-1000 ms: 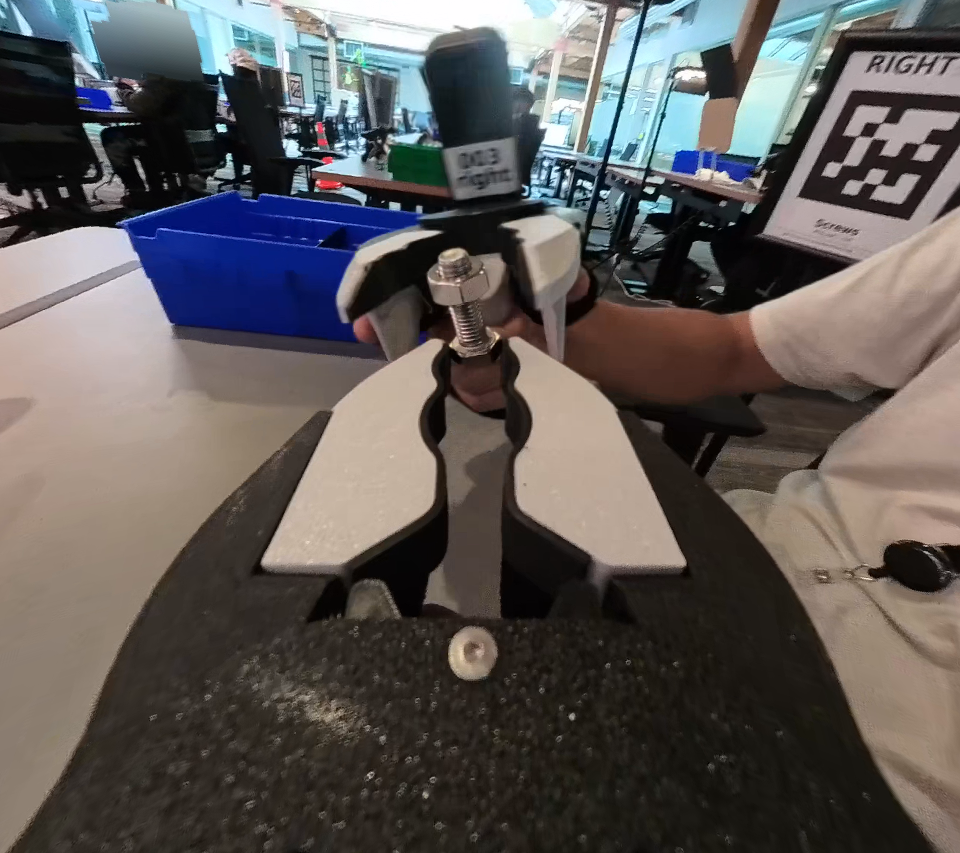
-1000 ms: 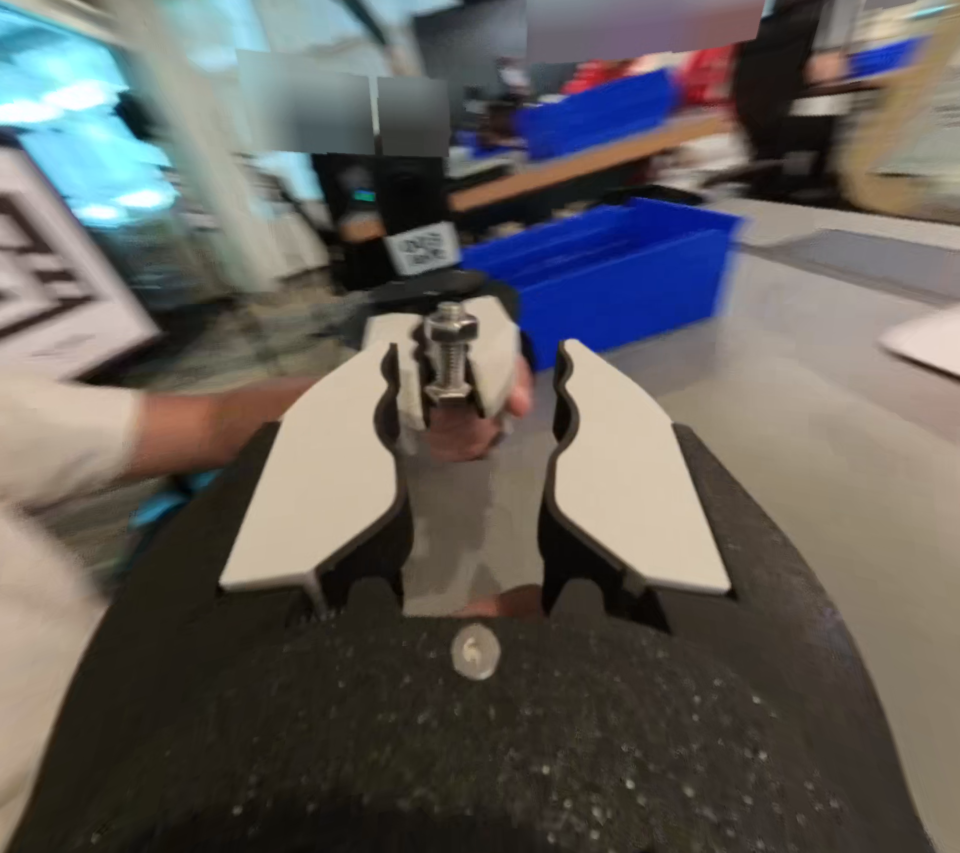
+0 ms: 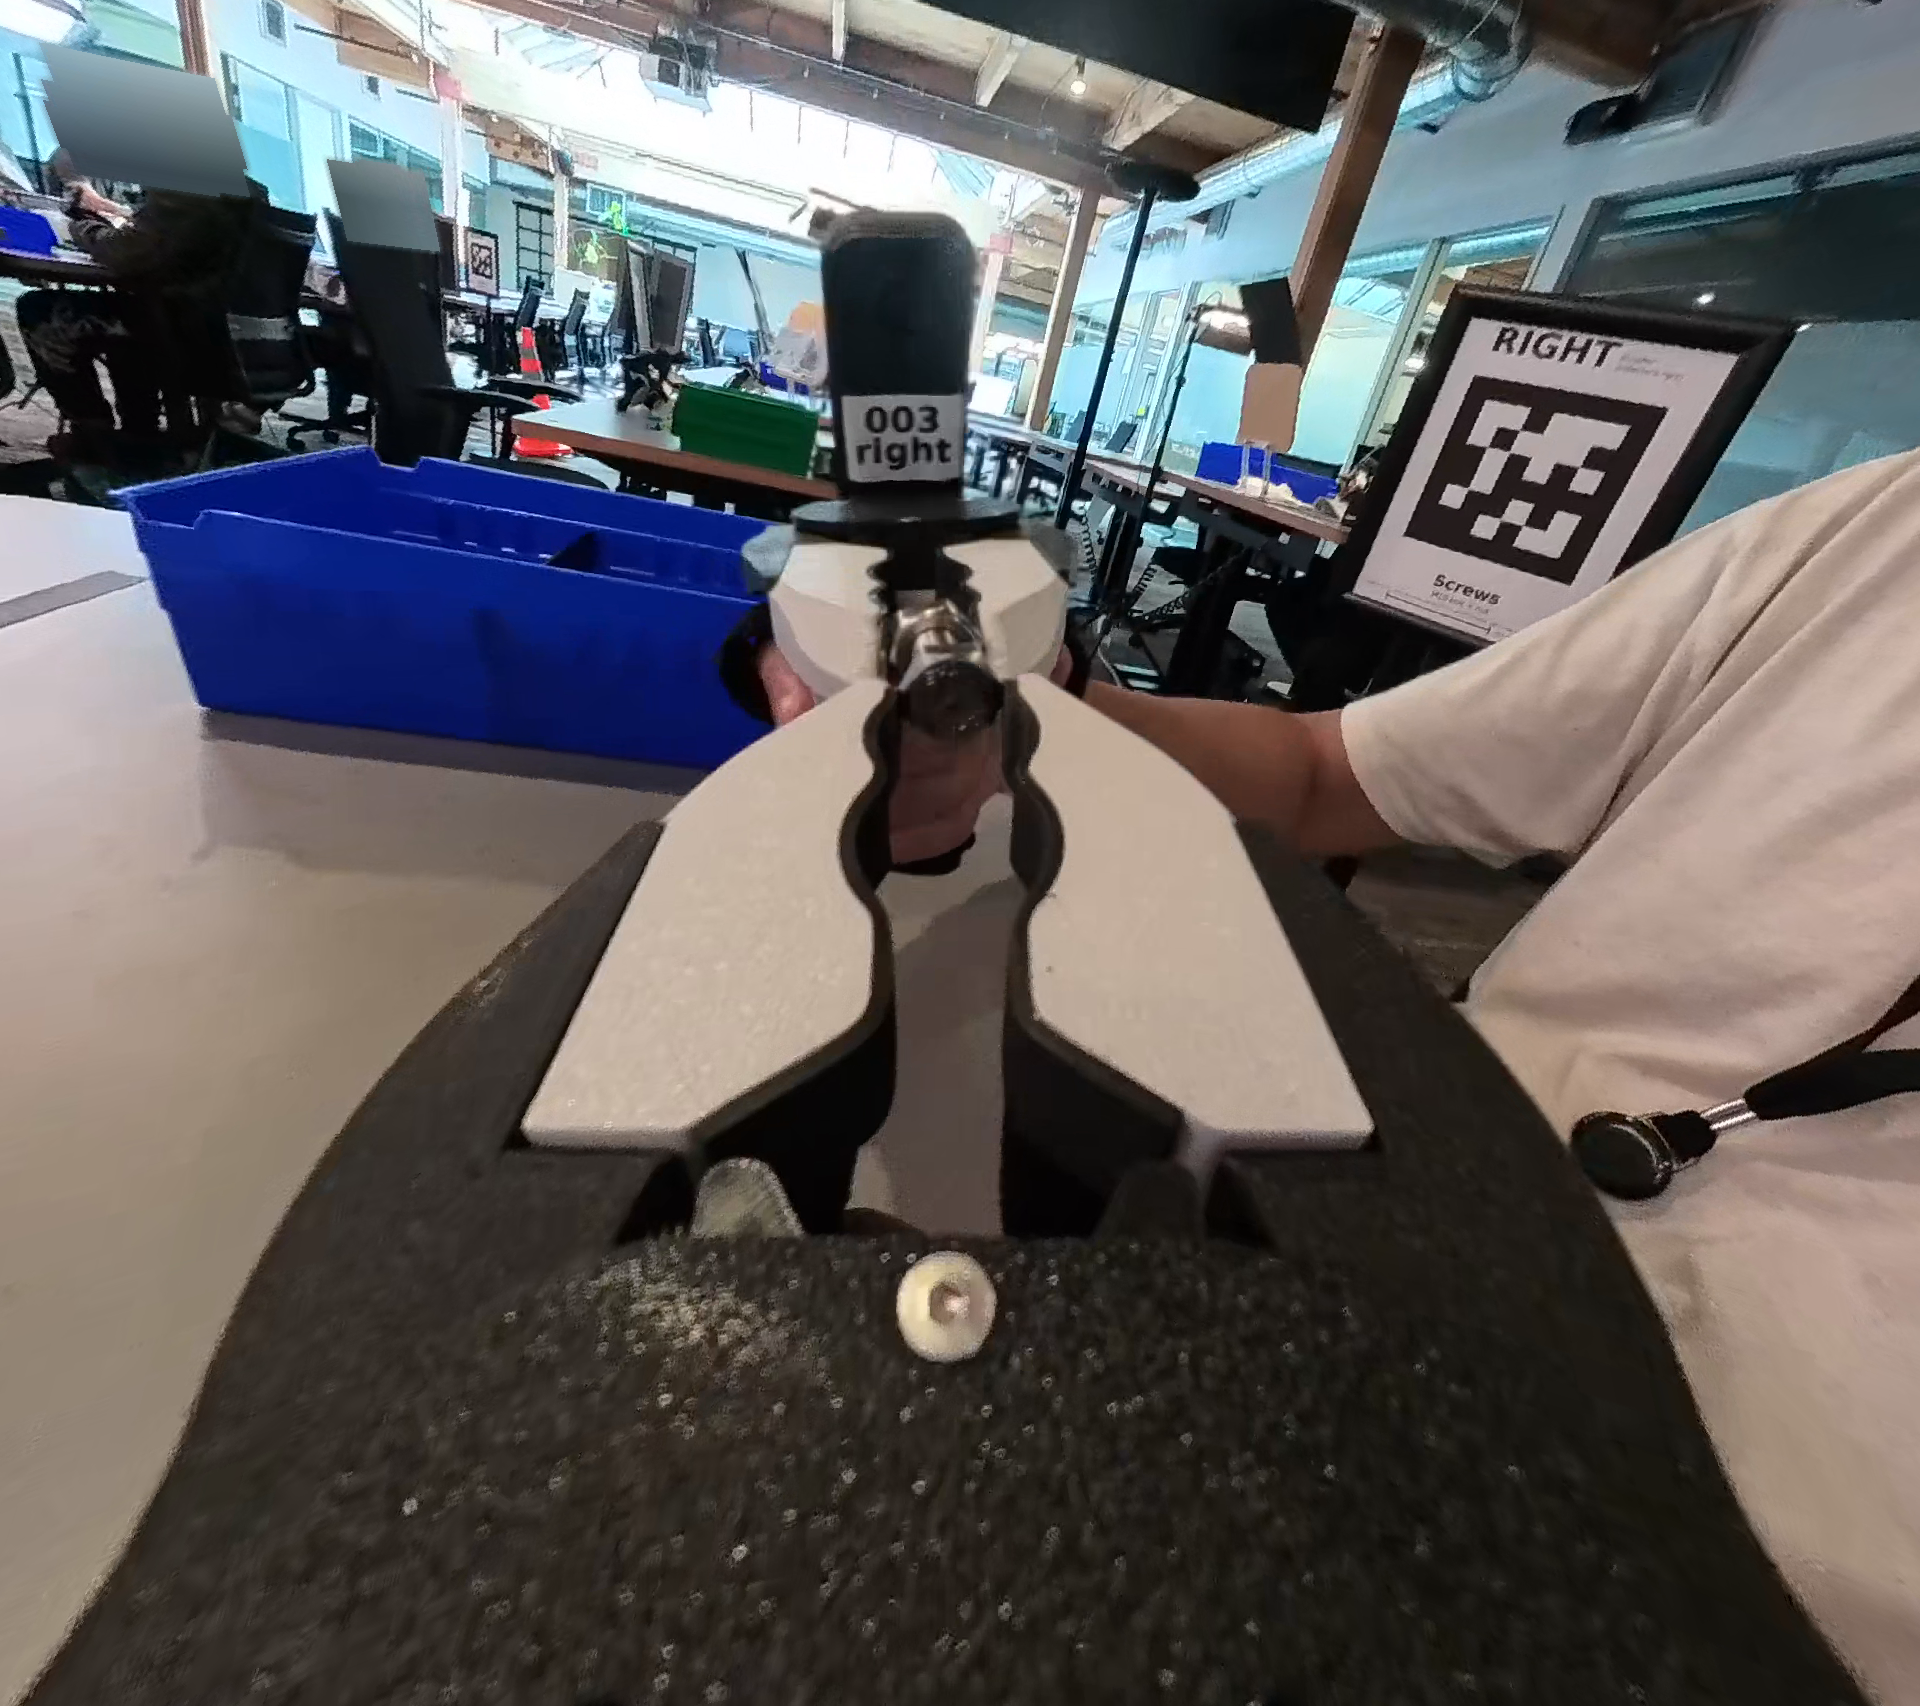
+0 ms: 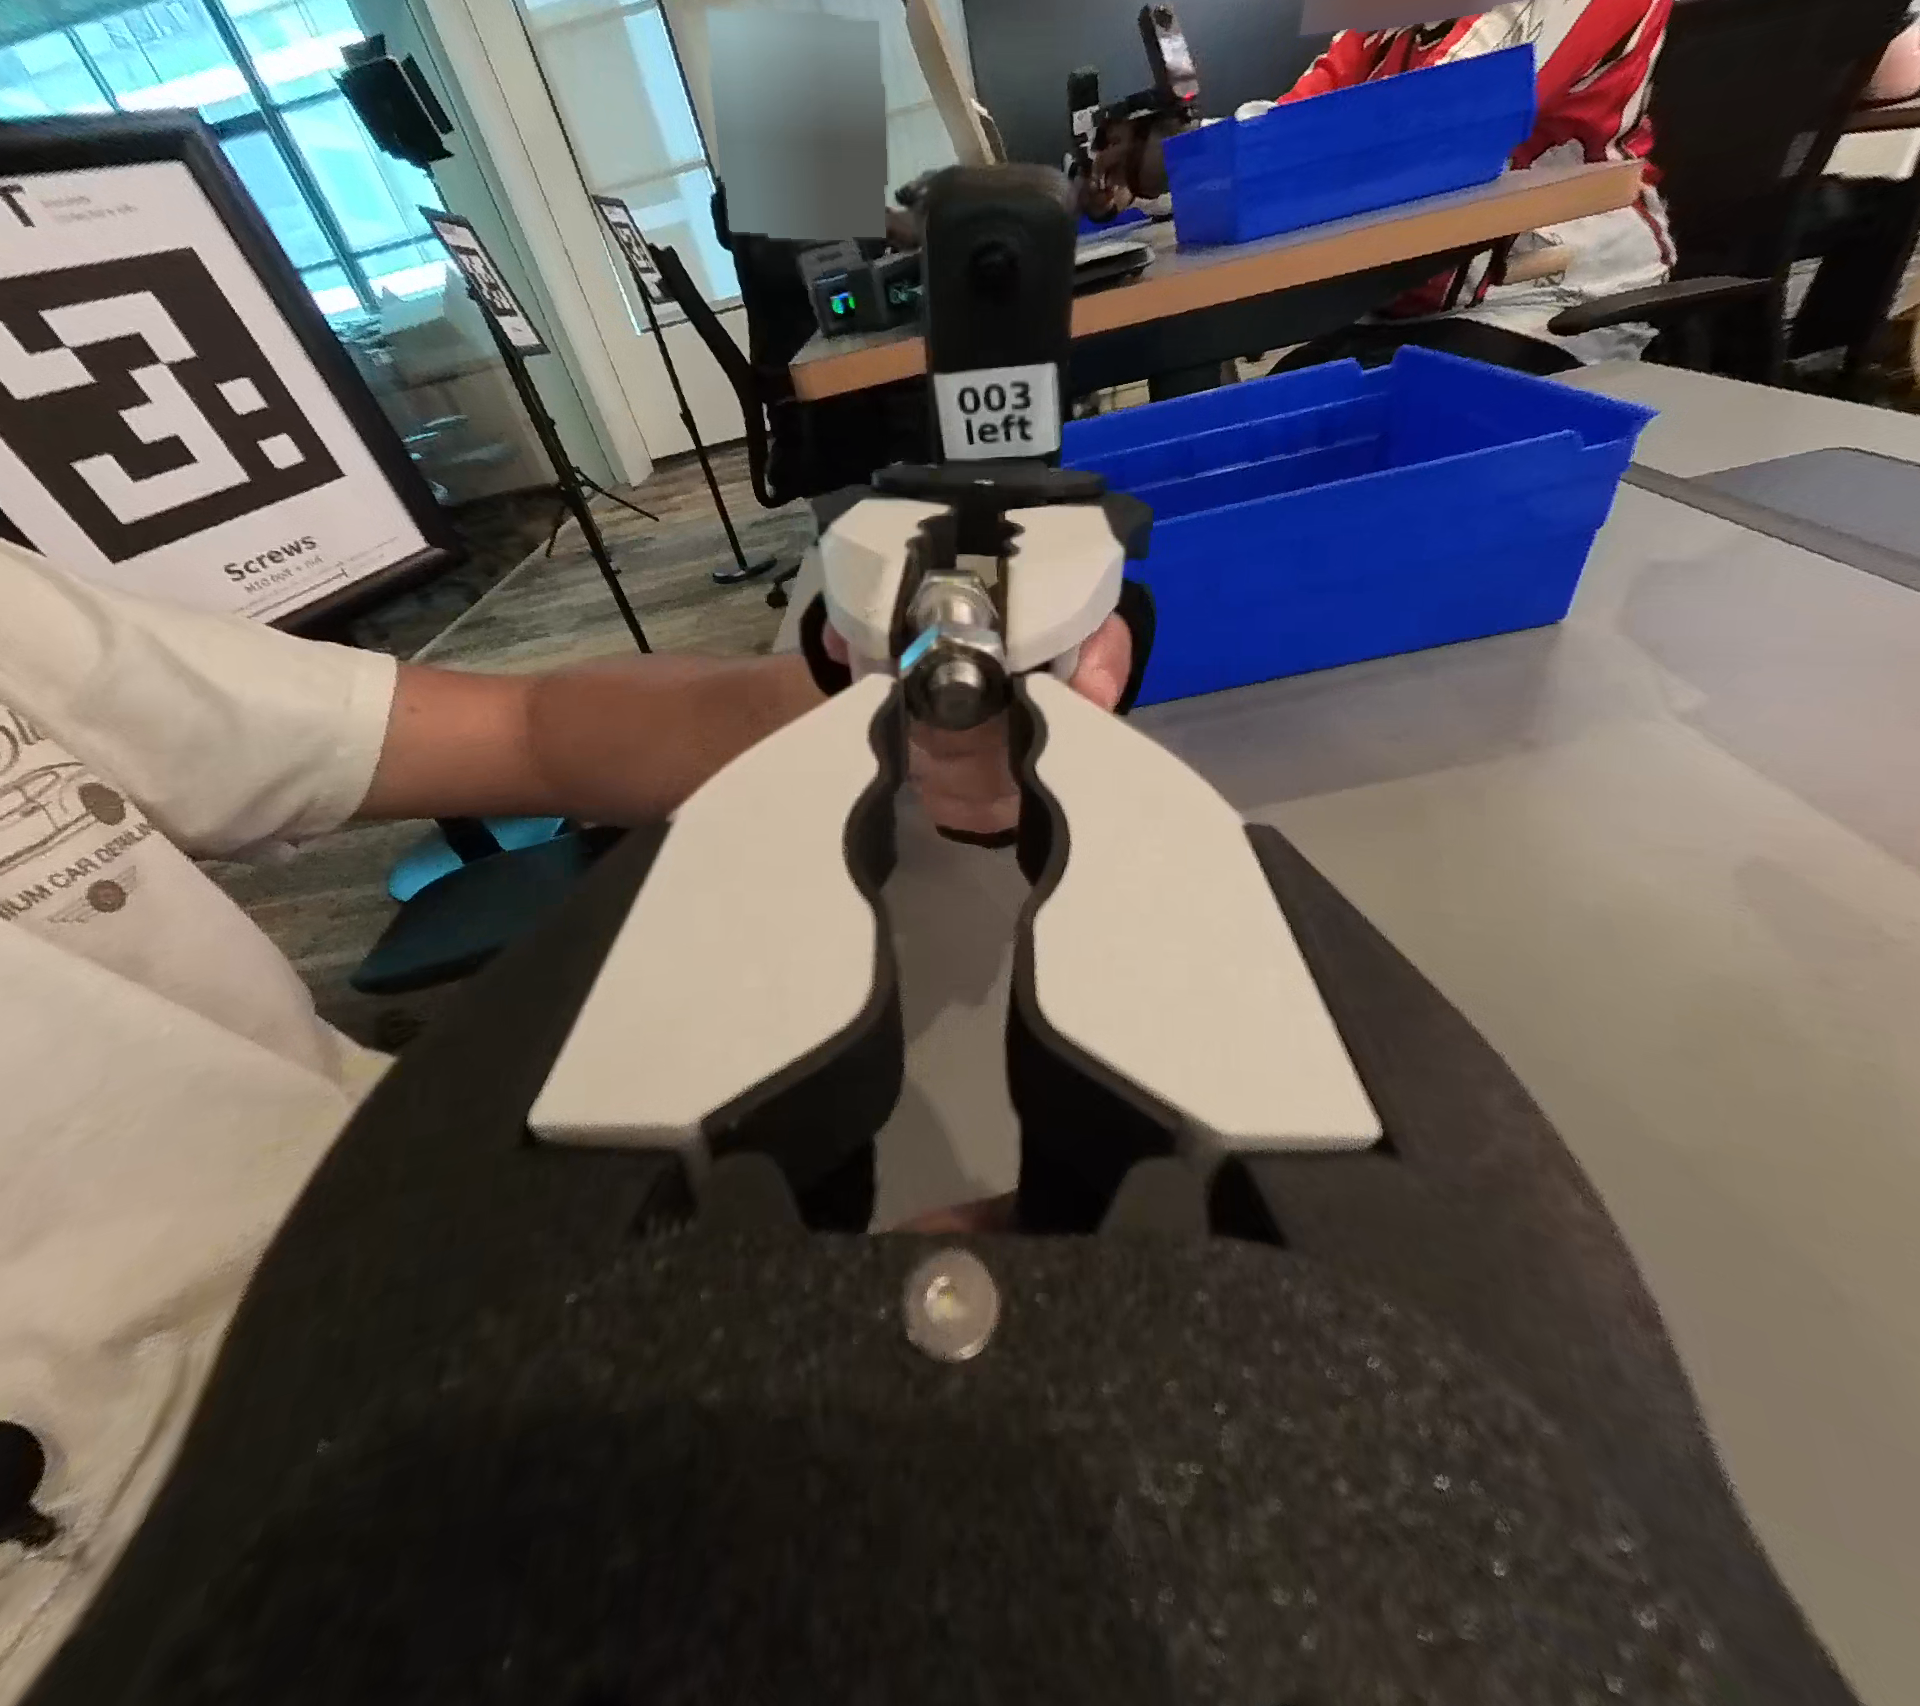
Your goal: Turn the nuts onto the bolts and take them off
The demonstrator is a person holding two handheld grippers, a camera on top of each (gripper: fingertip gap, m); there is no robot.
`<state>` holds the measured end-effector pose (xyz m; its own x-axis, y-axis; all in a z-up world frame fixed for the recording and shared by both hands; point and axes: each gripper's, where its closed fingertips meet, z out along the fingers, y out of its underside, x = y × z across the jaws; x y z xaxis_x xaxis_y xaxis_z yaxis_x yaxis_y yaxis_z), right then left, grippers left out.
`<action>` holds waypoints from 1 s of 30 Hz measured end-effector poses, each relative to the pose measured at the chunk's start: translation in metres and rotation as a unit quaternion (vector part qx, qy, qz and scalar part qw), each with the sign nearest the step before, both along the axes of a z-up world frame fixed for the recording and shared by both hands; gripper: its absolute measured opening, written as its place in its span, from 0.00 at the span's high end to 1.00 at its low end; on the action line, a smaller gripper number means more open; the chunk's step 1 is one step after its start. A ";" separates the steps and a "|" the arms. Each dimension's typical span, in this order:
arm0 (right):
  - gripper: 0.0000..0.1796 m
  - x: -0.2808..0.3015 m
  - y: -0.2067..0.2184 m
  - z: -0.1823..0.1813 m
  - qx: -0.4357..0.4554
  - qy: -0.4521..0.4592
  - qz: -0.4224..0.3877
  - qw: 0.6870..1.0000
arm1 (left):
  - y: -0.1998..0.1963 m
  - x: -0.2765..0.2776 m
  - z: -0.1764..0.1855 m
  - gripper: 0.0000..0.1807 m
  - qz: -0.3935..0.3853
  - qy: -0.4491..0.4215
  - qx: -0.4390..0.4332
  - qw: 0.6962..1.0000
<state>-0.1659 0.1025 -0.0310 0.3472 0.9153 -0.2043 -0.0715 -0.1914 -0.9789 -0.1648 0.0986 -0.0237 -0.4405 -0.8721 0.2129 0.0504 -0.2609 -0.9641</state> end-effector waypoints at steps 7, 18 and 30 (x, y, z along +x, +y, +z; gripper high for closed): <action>0.90 0.001 -0.001 -0.004 0.090 -0.084 -0.026 0.992 | -0.004 -0.001 -0.002 0.90 -0.023 0.008 -0.014 1.000; 0.88 0.012 0.007 -0.007 0.540 -0.419 -0.195 0.704 | -0.005 0.001 -0.010 0.90 -0.054 0.027 -0.040 0.997; 0.81 0.011 -0.010 0.004 -0.188 0.218 0.015 0.958 | -0.009 -0.001 -0.010 0.90 -0.045 0.026 -0.006 0.999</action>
